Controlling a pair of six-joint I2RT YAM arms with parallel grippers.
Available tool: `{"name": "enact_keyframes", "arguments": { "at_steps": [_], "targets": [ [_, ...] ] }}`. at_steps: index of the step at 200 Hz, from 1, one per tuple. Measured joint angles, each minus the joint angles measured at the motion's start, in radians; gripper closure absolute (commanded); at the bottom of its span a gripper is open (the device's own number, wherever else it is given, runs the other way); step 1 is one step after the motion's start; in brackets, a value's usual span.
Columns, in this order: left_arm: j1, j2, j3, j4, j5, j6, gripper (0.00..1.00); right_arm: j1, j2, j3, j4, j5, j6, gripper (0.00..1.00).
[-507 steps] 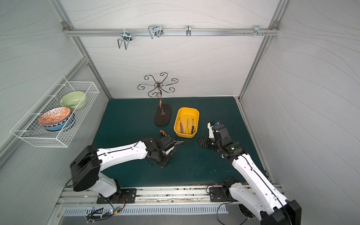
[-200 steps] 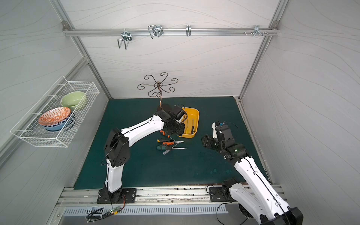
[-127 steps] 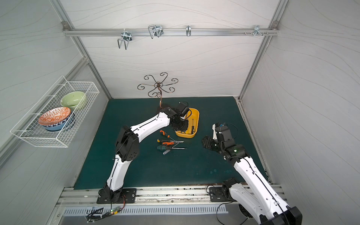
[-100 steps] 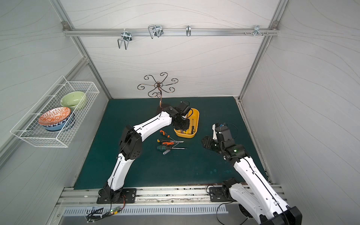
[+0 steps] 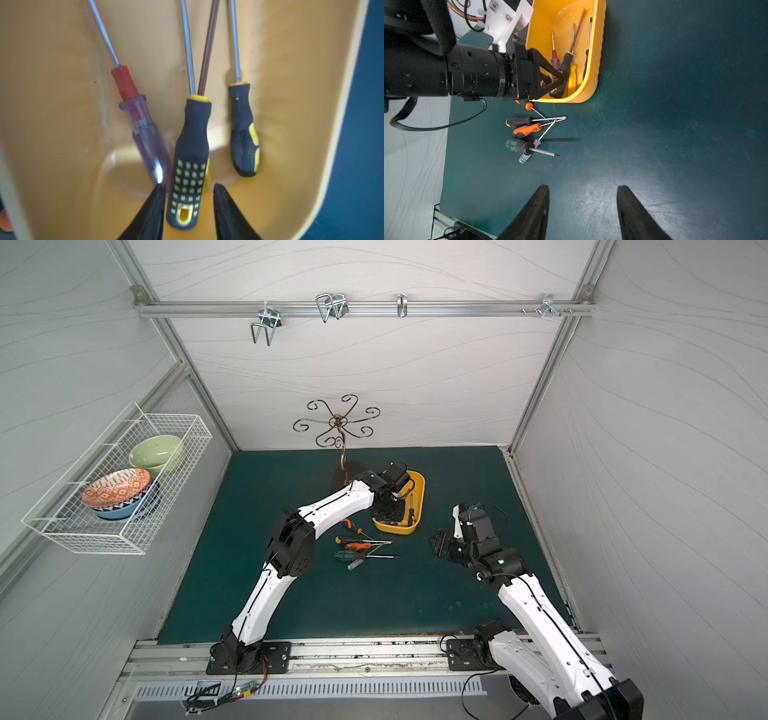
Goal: Put the screwdriver on the desktop into the storage box
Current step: Place the screwdriver in the storage box, then pick up the screwdriver from the center of the board.
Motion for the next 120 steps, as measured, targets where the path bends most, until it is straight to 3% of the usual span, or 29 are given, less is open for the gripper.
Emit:
{"name": "enact_keyframes", "arguments": {
  "at_steps": [27,44,96,120],
  "targets": [
    [0.0,-0.034,-0.011,0.011,0.0,0.001,0.51,0.0,0.001,0.0,-0.002,0.0,-0.001,0.44],
    [0.0,-0.125,-0.084,0.051,-0.001,0.001,0.51,0.0,0.006,0.0,-0.005,0.0,-0.002,0.44],
    [0.0,-0.674,-0.573,0.311,-0.023,0.04,0.56,0.0,0.064,0.031,-0.032,-0.012,-0.014,0.43],
    [0.006,-0.851,-0.785,0.413,-0.023,0.117,0.55,0.013,0.101,0.053,-0.039,-0.023,-0.025,0.43]
  ]
}}
